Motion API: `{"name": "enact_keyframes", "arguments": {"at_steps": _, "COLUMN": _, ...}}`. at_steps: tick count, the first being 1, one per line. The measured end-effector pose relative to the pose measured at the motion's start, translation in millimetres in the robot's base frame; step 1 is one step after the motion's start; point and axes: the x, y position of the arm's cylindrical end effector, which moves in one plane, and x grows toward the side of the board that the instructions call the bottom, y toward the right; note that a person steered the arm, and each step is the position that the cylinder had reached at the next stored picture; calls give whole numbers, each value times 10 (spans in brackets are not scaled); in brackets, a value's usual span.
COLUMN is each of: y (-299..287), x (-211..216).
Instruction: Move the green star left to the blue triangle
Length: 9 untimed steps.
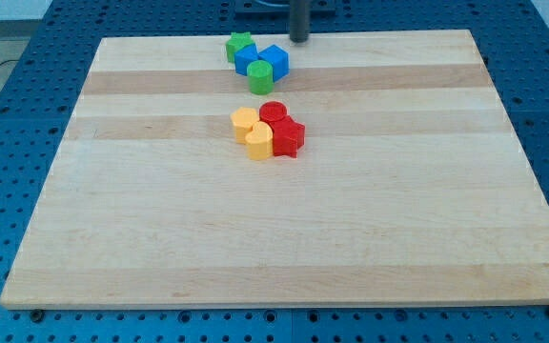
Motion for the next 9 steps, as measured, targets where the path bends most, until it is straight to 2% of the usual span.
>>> {"name": "enact_keyframes", "arguments": {"at_steps": 2, "y": -919, "x": 145}}
{"name": "enact_keyframes", "arguments": {"at_steps": 4, "y": -700, "x": -15}}
{"name": "enact_keyframes", "arguments": {"at_steps": 6, "y": -525, "x": 186}}
{"name": "enact_keyframes", "arguments": {"at_steps": 7, "y": -796, "x": 231}}
{"name": "enact_keyframes", "arguments": {"at_steps": 8, "y": -1333, "x": 230}}
{"name": "enact_keyframes", "arguments": {"at_steps": 9, "y": -1550, "x": 324}}
